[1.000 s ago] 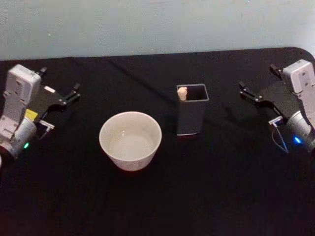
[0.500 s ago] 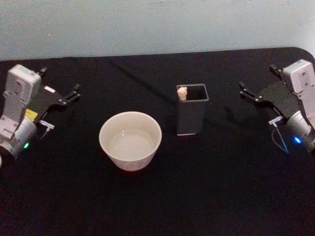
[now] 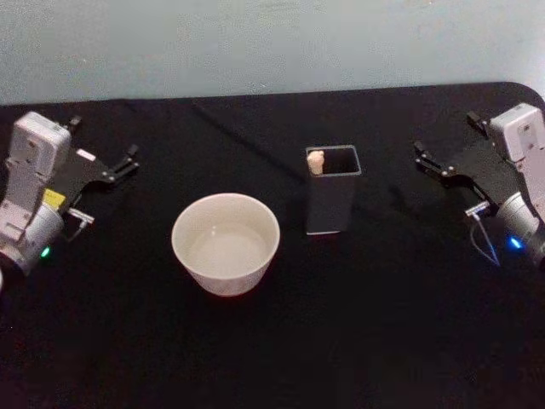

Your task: Pick up the stirring spoon with one hand, stir inside the cup, then place it back in its original position.

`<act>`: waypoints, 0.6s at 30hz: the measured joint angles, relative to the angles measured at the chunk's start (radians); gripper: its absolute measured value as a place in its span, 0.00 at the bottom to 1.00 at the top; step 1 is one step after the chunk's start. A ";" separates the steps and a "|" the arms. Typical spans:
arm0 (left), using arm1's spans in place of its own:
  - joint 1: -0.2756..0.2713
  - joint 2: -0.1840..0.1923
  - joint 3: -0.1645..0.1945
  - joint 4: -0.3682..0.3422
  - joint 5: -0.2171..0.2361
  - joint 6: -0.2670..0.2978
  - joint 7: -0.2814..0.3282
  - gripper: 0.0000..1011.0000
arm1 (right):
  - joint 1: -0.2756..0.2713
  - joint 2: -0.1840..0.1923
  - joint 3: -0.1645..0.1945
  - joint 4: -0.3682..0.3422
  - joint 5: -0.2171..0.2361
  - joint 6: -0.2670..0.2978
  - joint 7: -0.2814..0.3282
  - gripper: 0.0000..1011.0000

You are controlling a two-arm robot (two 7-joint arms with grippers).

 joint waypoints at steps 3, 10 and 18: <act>0.000 0.000 0.000 0.000 0.000 0.000 0.000 0.99 | -0.013 0.000 0.014 -0.014 0.010 0.000 0.018 0.99; 0.000 0.000 0.000 0.000 0.000 0.000 0.000 0.99 | -0.066 0.021 0.048 -0.081 0.052 0.010 0.071 0.99; 0.000 0.000 0.000 0.000 0.000 0.000 0.000 0.99 | -0.152 0.071 0.091 -0.191 0.139 0.021 0.189 0.99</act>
